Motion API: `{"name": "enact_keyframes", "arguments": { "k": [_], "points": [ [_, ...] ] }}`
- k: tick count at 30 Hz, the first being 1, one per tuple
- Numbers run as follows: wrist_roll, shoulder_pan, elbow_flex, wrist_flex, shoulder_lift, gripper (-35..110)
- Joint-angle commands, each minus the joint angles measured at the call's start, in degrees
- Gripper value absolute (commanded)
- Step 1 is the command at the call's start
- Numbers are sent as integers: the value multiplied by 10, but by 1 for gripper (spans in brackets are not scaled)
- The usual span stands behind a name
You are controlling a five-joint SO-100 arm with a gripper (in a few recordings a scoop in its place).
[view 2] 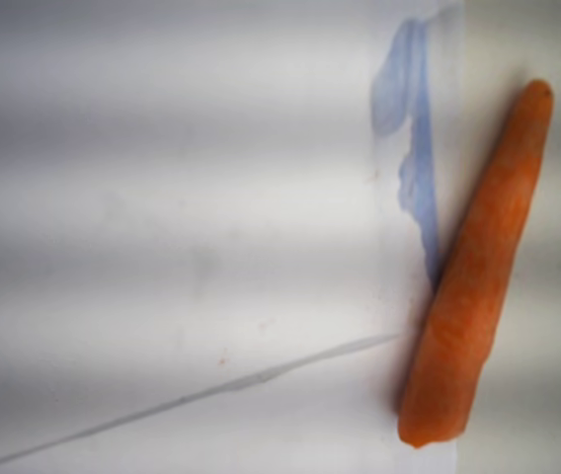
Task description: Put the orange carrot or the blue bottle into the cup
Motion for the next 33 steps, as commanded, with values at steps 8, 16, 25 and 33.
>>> {"name": "enact_keyframes", "arguments": {
  "k": [8, 16, 25, 33],
  "points": [
    [11, 11, -300, 152, -145, 35],
    [85, 12, -466, 252, -288, 35],
    [186, 6, -522, 253, -314, 35],
    [200, 10, -523, 252, -356, 35]
  ]
}}
